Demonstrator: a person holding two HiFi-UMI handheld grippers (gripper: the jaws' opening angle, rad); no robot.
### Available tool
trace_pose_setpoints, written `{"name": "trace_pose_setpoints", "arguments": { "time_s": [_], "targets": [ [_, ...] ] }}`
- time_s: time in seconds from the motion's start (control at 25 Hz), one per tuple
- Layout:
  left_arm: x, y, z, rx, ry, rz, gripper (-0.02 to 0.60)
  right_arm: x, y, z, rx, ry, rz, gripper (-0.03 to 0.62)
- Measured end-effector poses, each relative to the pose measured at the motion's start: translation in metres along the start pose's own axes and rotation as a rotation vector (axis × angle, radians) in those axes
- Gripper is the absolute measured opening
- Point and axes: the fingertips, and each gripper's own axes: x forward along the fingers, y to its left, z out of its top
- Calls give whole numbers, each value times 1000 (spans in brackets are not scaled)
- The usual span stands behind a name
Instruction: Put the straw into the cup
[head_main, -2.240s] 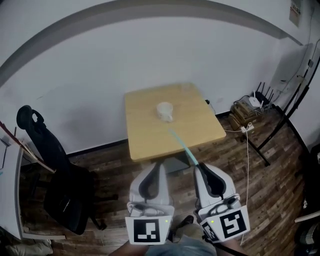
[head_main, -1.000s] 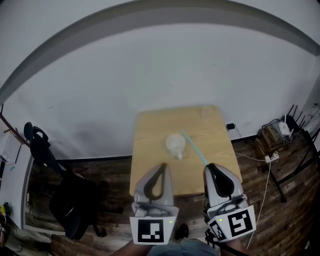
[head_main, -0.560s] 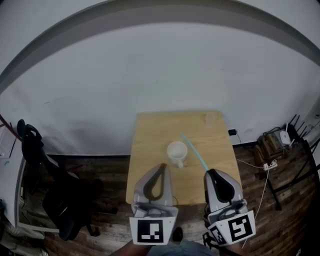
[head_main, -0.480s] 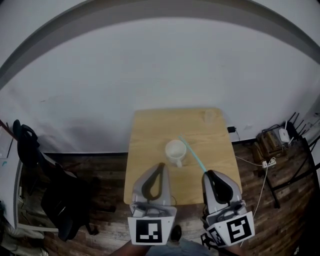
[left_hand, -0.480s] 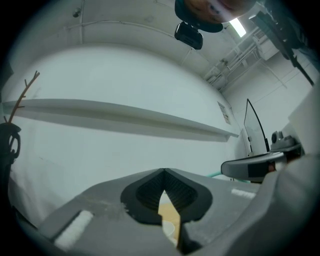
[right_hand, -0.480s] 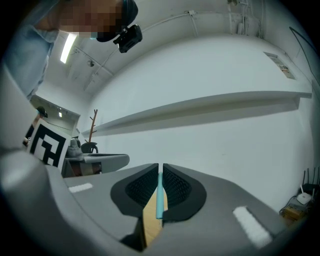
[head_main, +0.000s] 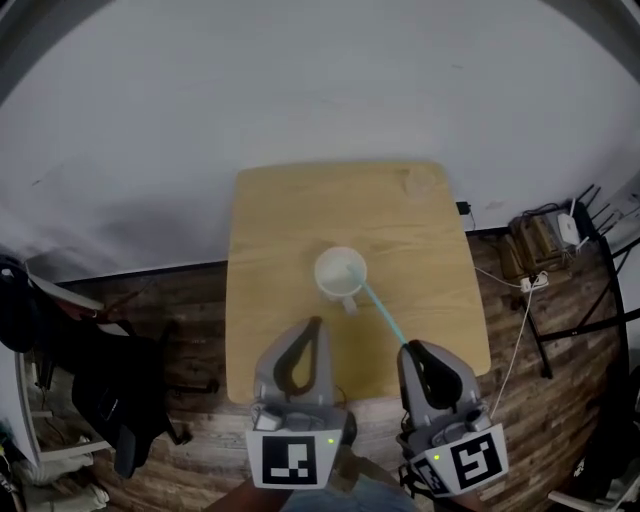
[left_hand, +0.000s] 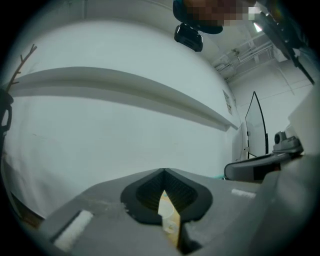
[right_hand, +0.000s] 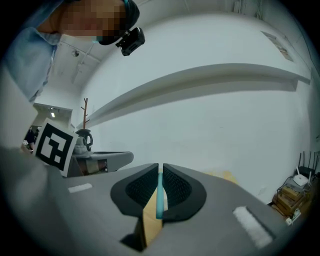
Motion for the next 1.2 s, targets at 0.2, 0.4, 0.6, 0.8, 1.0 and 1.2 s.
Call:
{"name": "trace_pose_setpoints", "arguments": {
  "time_s": [0.2, 0.4, 0.6, 0.8, 1.0, 1.2],
  "targets": [
    [17, 6, -25, -19, 61, -15, 17, 19, -6, -24, 28, 58, 5, 35],
    [35, 14, -40, -27, 104, -26, 17, 40, -18, -43, 37, 101, 1, 35],
    [50, 23, -52, -33, 128, -29, 17, 58, -19, -55, 52, 130, 16, 38],
    [58, 24, -57, -34, 136, -33, 17, 67, -23, -64, 58, 149, 25, 40],
    [58, 28, -62, -33, 146, -29, 17, 72, -23, -74, 80, 167, 20, 43],
    [54, 32, -71, -35, 169, -27, 17, 75, -19, -83, 76, 173, 22, 44]
  ]
}}
